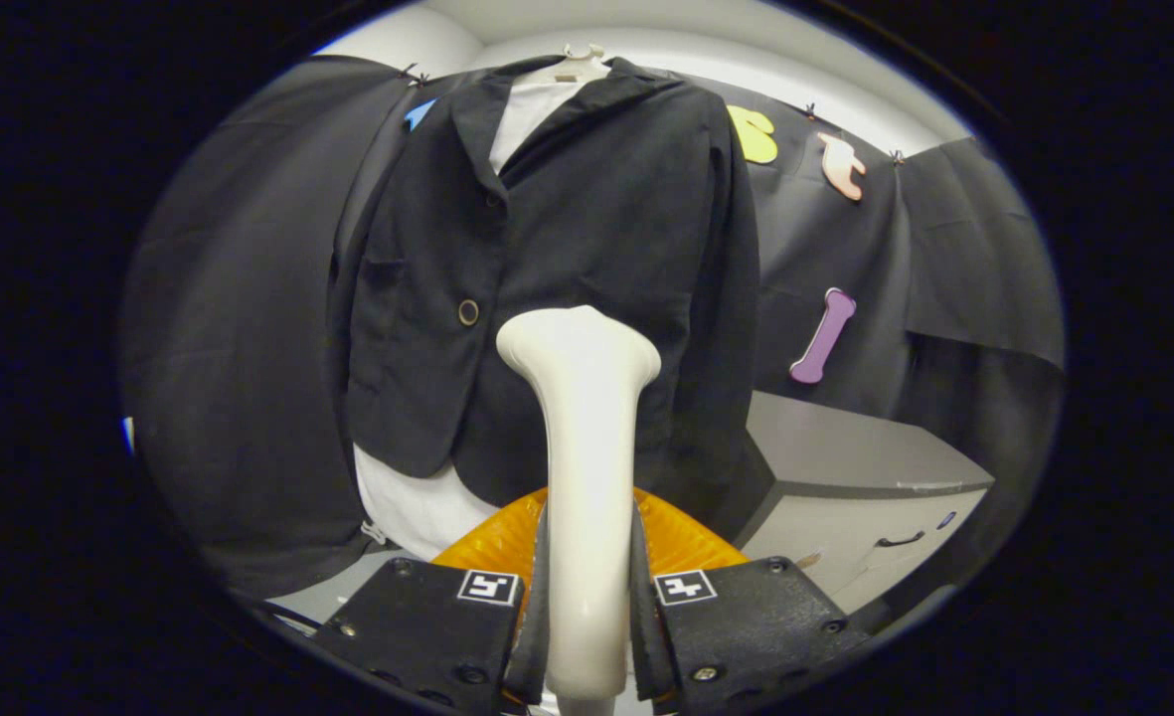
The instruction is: Iron the clothes twice with a garment steamer, once on the left side and once on the right side.
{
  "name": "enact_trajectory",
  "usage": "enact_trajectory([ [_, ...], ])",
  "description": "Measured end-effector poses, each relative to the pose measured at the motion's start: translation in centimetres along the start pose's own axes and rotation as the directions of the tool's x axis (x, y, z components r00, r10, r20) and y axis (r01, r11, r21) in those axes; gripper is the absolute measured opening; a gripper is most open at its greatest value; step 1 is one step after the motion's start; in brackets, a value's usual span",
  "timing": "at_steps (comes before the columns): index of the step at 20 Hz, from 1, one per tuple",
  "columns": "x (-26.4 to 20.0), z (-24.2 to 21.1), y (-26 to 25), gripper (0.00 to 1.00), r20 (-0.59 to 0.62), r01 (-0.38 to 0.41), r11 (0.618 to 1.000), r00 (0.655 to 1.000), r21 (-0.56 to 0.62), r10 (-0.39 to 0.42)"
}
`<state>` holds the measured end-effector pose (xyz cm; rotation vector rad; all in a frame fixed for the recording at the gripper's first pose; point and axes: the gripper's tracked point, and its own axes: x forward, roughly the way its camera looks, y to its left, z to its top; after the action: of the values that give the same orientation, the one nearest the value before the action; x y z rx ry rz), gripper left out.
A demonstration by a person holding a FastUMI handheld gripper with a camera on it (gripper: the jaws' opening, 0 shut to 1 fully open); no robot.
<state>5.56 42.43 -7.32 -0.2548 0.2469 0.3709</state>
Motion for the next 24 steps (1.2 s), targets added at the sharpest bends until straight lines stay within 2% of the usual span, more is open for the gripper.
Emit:
enact_trajectory([
  [12,0.8,-7.1,-0.1,0.36,-0.144,0.004,0.999,0.990,-0.042,-0.010],
  [24,0.3,-13.7,1.0,0.36,-0.290,-0.038,0.998,0.957,-0.053,0.021],
])
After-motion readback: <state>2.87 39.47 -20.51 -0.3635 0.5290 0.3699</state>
